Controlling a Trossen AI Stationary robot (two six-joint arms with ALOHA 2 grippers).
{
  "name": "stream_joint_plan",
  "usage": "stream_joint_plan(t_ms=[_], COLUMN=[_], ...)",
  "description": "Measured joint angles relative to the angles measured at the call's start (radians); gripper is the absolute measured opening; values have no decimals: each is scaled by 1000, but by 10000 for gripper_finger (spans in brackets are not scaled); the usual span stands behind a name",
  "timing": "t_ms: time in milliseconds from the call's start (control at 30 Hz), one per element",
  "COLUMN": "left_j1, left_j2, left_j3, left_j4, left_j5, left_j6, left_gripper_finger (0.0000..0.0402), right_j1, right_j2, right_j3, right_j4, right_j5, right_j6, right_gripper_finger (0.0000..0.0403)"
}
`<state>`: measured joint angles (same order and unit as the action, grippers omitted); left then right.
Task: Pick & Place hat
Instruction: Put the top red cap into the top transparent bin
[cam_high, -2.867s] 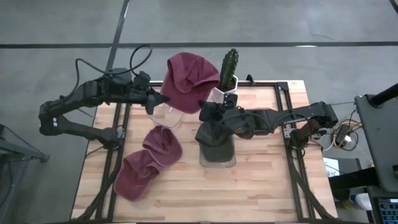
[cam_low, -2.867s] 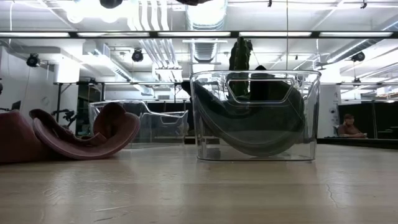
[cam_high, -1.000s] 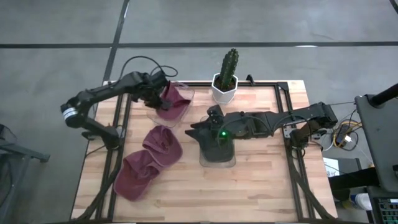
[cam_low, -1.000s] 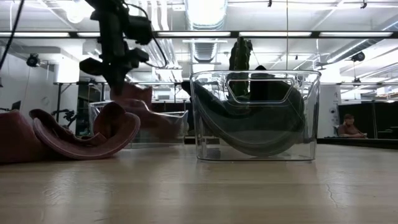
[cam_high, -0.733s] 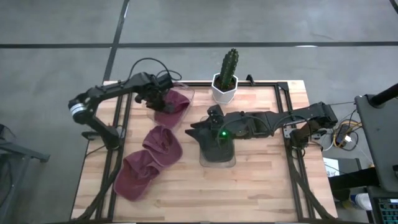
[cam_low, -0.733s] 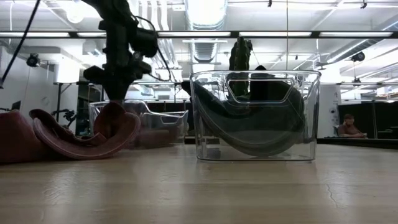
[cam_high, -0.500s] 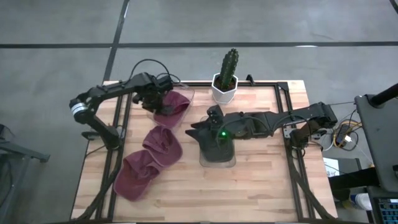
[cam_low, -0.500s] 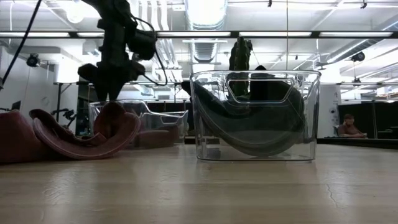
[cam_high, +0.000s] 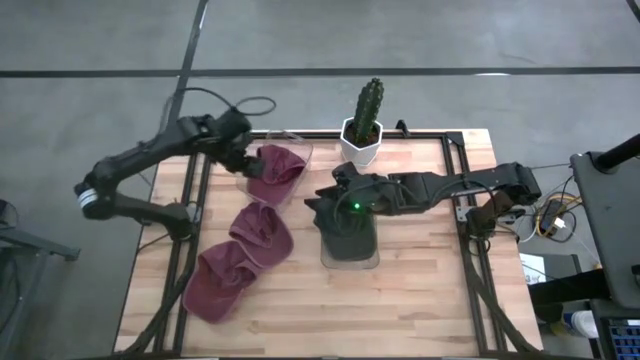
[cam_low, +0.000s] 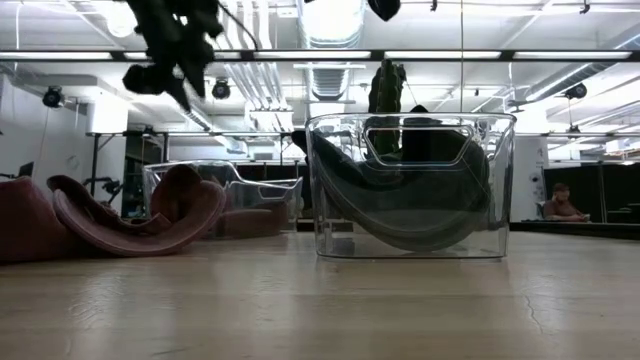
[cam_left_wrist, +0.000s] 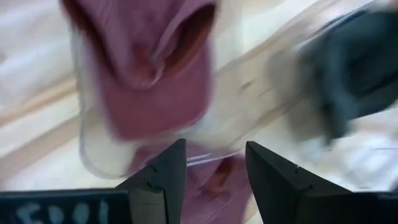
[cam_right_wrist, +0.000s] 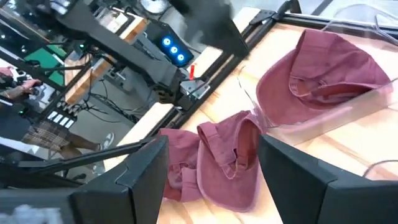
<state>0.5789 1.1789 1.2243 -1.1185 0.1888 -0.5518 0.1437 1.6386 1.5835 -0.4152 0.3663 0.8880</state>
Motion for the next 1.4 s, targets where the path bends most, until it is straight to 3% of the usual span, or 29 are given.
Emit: stream_joint_plan(t_ms=[267,733,1067,1267,1400], left_j1=[0,0,0,-36,-62], left_j2=[-203,-316,-334,-273,-192], left_j3=[0,0,0,0,-1], left_j4=[212,291,296,295,292], left_j5=[64,118,148,334,390], left_j6=[-63,-141,-155,-93,21], left_gripper_finger=[156,156,156,156,156], right_j1=[-12,-74,-78,-34,-5], right_j2=[1,2,2,-30,-92], right_j3=[-64,-236,-289,-243,-235], right_j4=[1,122,275,262,160], right_j5=[-9,-83,-118,-168,-170], right_j6=[61,182,147,95,90], right_gripper_finger=[236,234,229,221,209])
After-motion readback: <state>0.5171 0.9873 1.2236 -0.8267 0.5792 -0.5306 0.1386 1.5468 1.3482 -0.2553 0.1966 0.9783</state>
